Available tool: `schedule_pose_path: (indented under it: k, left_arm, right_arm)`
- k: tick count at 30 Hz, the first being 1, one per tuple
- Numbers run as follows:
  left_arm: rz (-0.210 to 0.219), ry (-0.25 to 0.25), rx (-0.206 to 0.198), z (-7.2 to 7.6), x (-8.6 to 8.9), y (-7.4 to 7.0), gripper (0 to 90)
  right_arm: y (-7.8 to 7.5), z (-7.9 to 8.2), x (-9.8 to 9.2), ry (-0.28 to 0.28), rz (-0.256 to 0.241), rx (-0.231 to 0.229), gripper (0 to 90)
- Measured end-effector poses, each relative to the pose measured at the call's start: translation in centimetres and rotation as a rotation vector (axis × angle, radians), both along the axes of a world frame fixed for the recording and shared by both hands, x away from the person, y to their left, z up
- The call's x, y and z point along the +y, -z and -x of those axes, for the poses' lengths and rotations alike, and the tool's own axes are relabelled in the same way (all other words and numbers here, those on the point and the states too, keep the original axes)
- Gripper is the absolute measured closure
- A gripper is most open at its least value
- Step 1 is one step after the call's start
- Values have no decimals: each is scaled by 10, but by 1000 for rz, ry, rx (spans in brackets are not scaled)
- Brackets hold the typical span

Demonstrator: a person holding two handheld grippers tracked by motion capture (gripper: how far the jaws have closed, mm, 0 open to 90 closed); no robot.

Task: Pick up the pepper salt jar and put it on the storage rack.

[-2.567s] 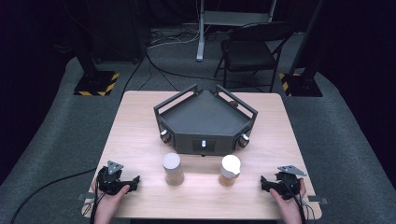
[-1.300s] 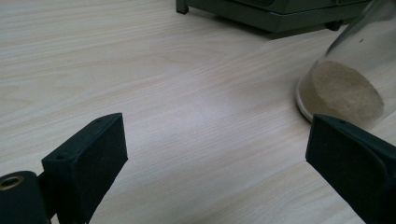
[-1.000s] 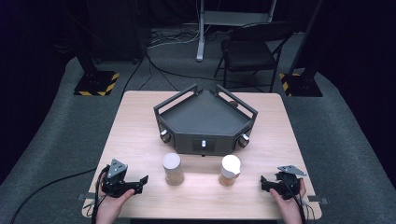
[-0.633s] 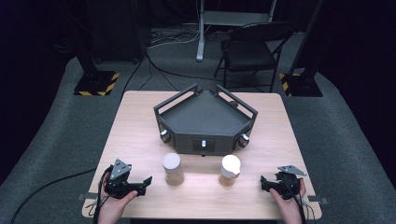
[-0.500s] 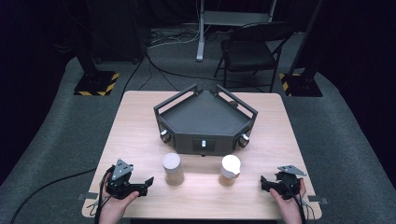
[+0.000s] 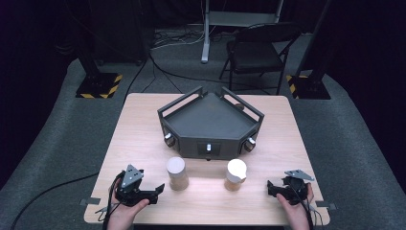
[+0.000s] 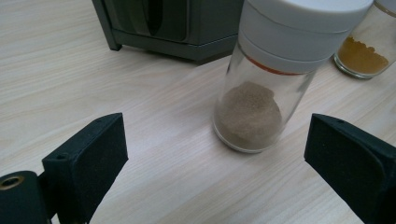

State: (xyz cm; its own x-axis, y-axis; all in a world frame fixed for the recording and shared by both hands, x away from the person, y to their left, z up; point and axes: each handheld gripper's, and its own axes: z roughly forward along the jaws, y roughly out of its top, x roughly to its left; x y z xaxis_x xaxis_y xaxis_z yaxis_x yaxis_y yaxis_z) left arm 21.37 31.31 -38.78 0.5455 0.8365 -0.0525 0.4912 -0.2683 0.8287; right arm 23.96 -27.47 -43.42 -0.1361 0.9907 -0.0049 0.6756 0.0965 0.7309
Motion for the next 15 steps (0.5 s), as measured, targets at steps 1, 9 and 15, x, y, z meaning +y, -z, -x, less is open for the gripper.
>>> schedule_pose_path:
  k: [1, 9, 15]
  left_arm:
    - [0, 3, 1, 0, -1, 0, 61]
    - [-1, 20, -6, 0, -10, 1, 66]
    - [0, 25, -10, -1, -16, 3, 65]
  right_arm:
    - [0, 0, 0, 0, 0, 0, 0]
    - [0, 0, 0, 0, 0, 0, 0]
    - [0, 0, 0, -2, 1, -1, 0]
